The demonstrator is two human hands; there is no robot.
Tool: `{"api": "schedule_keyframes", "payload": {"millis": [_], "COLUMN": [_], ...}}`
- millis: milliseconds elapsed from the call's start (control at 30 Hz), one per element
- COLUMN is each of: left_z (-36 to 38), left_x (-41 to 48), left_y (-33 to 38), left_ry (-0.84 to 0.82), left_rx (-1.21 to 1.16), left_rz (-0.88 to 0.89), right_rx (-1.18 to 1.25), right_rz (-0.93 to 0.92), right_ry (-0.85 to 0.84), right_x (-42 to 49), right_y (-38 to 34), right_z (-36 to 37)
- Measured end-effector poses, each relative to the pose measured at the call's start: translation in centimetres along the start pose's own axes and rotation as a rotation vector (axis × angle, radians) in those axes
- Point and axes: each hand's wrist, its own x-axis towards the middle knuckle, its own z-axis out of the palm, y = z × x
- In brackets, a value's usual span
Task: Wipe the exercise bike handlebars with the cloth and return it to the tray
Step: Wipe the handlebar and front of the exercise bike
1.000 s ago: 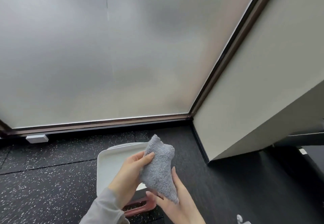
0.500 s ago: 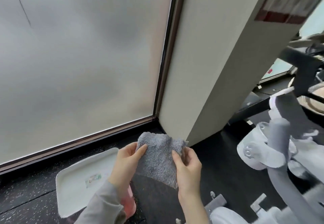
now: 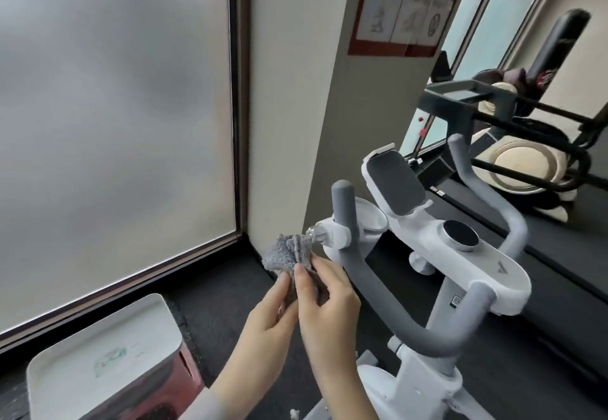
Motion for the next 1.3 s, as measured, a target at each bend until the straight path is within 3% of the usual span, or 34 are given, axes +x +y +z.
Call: {"api": "schedule_keyframes", "payload": {"millis": [233,367,567,700,867,1067,1300], "left_z": [4.7,5.7,5.0,3.9,3.4,2.6,2.3], "left_x": [-2.7,-1.9,1.8,5.4,9.1,10.8,11.4], "left_y": [0.6,1.0,1.0,0.5,-0.6,-1.7,-1.8], "left_ry": [-0.168,-0.195,0.131,0.255,0.185,0.098,0.062], "left_rx": [0.095,0.134,0.334,0.495,0.493,0.433,0.391], "left_rz": [0.039,0.053,0.212,0.248,0.135,0.169,0.188], "right_rx": [0.257,0.263,0.17,0.121,-0.005,-0.183,-0.273], "right_rz": [0.298,0.338,0.262,0.22,-0.018,-0.301,-0.347], "right_ry": [0.029,0.127,0.245,0.35,0.35,0.148,0.024], "right_x": [-1.3,-0.8,1.2,3.5,8.7,12.2,9.9], "right_y": [1.4,2.6,3.2,3.2,2.0,1.5,4.7], "right_z": [-6.6,-9.3,-11.3,-12.0,-9.0,-4.4,-6.4]}}
